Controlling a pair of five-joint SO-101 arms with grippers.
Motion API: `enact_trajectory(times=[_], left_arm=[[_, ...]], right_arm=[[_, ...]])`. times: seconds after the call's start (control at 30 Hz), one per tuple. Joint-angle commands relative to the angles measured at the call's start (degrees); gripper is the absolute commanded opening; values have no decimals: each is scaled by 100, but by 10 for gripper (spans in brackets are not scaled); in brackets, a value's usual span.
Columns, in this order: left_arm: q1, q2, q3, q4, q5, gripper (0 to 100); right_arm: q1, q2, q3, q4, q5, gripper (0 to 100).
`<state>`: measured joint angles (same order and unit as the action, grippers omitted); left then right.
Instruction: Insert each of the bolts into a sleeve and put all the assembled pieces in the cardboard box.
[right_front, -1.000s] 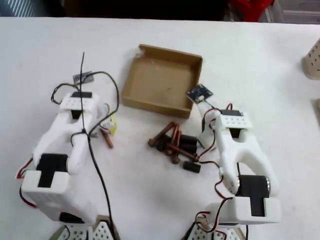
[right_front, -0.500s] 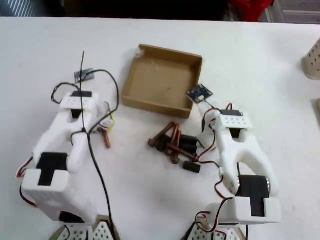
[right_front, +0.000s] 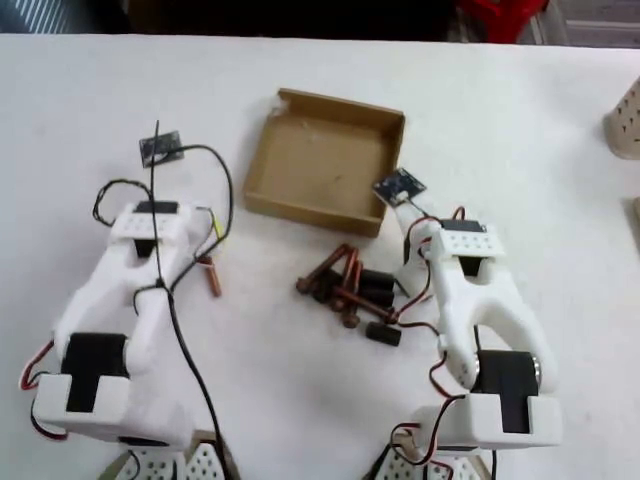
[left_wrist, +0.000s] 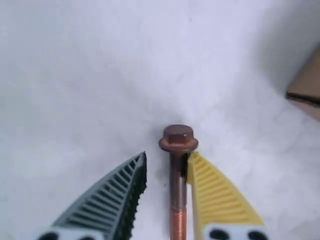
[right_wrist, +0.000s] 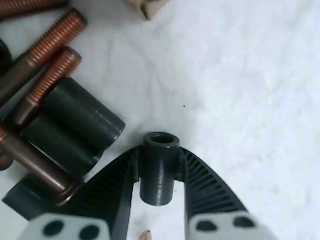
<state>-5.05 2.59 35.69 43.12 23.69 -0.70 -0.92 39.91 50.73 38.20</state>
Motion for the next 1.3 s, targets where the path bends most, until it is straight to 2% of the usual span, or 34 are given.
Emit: enact_trajectory(times=[0.0,0.33,0.73,1.03,1.1,1.2,1.27], left_arm=[[-40,-312,-35,-158,-44,158],[356,-303,141,-185,-35,157],[242,-171,0,-202,360,157],[207,919,-1257,721,431,157],[215,954,-1301,712,396,136],[242,954,-1319,677,149,7],[251,954,-1319,677,-185,37]], right_arm=[[-31,-145,-18,48,53,17],[-31,-145,-18,48,35,17],[-31,-145,-18,48,35,17],[-31,-145,-18,48,26,17],[-31,-145,-18,48,26,17],[-31,-145,-18,48,26,17],[-40,-145,-18,48,26,17]])
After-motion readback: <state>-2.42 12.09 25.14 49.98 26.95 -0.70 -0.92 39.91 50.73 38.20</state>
